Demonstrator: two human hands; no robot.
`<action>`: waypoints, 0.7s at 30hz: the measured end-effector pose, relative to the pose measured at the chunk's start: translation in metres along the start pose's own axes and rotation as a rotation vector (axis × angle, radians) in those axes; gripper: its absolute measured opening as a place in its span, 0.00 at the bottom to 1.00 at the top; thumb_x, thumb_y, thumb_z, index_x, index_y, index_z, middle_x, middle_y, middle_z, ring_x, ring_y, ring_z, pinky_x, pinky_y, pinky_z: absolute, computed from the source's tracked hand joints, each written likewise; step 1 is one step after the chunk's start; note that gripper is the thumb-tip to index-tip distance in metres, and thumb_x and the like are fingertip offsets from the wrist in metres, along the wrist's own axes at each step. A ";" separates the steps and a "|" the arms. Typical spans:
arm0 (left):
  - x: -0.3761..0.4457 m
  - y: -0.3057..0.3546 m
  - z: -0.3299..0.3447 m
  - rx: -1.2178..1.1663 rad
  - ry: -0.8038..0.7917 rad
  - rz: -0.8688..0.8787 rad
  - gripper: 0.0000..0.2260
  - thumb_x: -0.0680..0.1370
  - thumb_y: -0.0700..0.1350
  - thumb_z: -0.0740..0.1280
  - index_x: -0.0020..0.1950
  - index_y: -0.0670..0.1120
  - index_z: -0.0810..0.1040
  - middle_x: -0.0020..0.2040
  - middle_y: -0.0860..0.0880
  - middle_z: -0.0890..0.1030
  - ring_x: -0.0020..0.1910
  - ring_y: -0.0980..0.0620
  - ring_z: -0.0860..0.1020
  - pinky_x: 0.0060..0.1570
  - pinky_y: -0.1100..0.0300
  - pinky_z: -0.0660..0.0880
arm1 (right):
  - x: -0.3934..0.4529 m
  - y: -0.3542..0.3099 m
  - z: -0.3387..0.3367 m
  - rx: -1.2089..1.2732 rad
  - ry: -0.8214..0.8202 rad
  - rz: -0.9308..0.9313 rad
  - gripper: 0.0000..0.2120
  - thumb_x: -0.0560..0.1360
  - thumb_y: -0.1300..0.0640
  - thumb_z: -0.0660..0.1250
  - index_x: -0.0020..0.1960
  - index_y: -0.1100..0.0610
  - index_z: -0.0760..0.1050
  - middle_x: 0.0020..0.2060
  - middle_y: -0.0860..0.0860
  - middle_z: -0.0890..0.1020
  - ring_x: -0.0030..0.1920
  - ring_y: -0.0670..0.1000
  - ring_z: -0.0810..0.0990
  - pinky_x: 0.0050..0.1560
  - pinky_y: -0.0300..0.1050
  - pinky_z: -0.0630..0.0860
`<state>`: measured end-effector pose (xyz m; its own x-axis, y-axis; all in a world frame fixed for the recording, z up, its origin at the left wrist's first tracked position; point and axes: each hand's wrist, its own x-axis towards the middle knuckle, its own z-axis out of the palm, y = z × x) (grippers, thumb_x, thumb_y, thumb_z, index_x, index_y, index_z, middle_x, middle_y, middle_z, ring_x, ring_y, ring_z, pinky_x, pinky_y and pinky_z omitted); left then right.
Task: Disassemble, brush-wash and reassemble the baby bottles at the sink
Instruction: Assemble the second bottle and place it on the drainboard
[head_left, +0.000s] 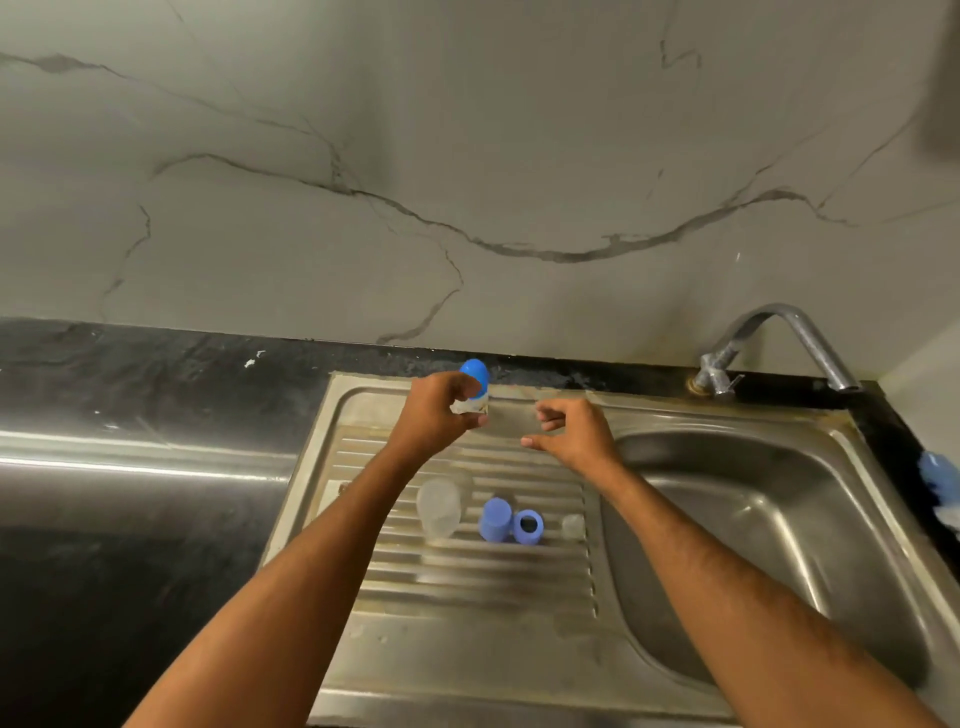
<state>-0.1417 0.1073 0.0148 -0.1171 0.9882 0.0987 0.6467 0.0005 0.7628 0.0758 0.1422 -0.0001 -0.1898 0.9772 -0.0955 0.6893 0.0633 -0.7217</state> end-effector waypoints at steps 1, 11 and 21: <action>-0.003 0.006 0.003 0.006 -0.007 0.023 0.21 0.68 0.43 0.82 0.58 0.42 0.83 0.52 0.48 0.85 0.51 0.52 0.82 0.55 0.59 0.78 | -0.005 0.003 -0.002 -0.005 0.007 -0.002 0.25 0.61 0.55 0.84 0.56 0.59 0.81 0.43 0.52 0.84 0.45 0.54 0.83 0.48 0.48 0.83; -0.046 0.044 0.056 0.240 -0.282 0.142 0.23 0.70 0.47 0.80 0.62 0.42 0.81 0.57 0.46 0.83 0.56 0.48 0.81 0.58 0.55 0.78 | -0.059 0.042 -0.018 -0.085 -0.031 -0.031 0.20 0.66 0.61 0.81 0.57 0.59 0.82 0.44 0.53 0.83 0.45 0.51 0.81 0.46 0.39 0.77; -0.074 0.066 0.101 0.746 -0.469 0.250 0.14 0.76 0.45 0.72 0.58 0.41 0.78 0.58 0.42 0.79 0.58 0.42 0.77 0.54 0.51 0.75 | -0.087 0.074 -0.012 -0.196 -0.131 -0.033 0.26 0.69 0.58 0.79 0.65 0.58 0.78 0.55 0.54 0.84 0.53 0.50 0.82 0.56 0.44 0.79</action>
<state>-0.0145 0.0492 -0.0070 0.3043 0.9338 -0.1885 0.9504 -0.2840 0.1271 0.1518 0.0648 -0.0367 -0.2950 0.9400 -0.1716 0.8013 0.1456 -0.5802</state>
